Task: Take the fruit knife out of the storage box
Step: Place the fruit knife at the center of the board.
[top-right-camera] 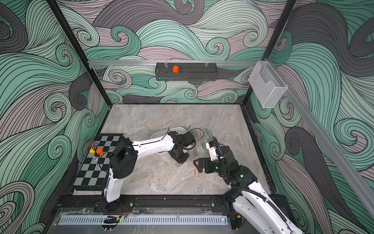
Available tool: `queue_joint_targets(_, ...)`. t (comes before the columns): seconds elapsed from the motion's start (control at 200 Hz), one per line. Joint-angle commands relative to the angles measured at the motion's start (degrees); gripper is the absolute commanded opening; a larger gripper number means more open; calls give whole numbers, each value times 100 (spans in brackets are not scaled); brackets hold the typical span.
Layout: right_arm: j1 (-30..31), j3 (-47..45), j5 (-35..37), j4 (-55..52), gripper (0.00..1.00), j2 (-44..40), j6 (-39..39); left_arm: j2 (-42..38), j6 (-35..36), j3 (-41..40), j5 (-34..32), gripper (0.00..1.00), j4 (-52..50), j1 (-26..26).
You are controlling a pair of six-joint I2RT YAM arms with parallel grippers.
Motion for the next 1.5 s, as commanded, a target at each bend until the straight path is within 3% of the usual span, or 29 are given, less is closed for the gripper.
queue_joint_targets(0.0,35,26,124,-118,98,-85,148,264,-64,82,232,2,105,-21)
queue_joint_targets(0.21,39,94,105,-131,98,-84,113,426,-24,207,275,9,2,-36)
queue_joint_targets(0.27,41,101,94,-132,98,-105,109,395,11,291,271,18,-74,-38)
queue_joint_targets(0.385,46,101,31,-125,98,-207,129,240,36,473,202,50,-205,-45)
queue_joint_targets(0.55,76,374,-66,-227,98,-240,152,99,84,979,146,65,-596,-46)
queue_joint_targets(0.665,85,594,-140,-260,98,-149,159,74,172,1466,37,70,-944,-46)
queue_joint_targets(0.855,137,944,-142,-134,98,105,149,211,512,2663,-439,72,-1797,99)
queue_joint_targets(1.046,160,1163,27,25,98,683,-53,291,836,3245,-582,73,-2108,667)
queue_joint_targets(1.281,166,1264,224,744,98,1591,-154,327,1208,3143,-439,72,-1869,1442)
queue_joint_targets(1.496,167,1451,342,1297,98,2367,-233,574,1551,2765,-362,64,-1533,1664)
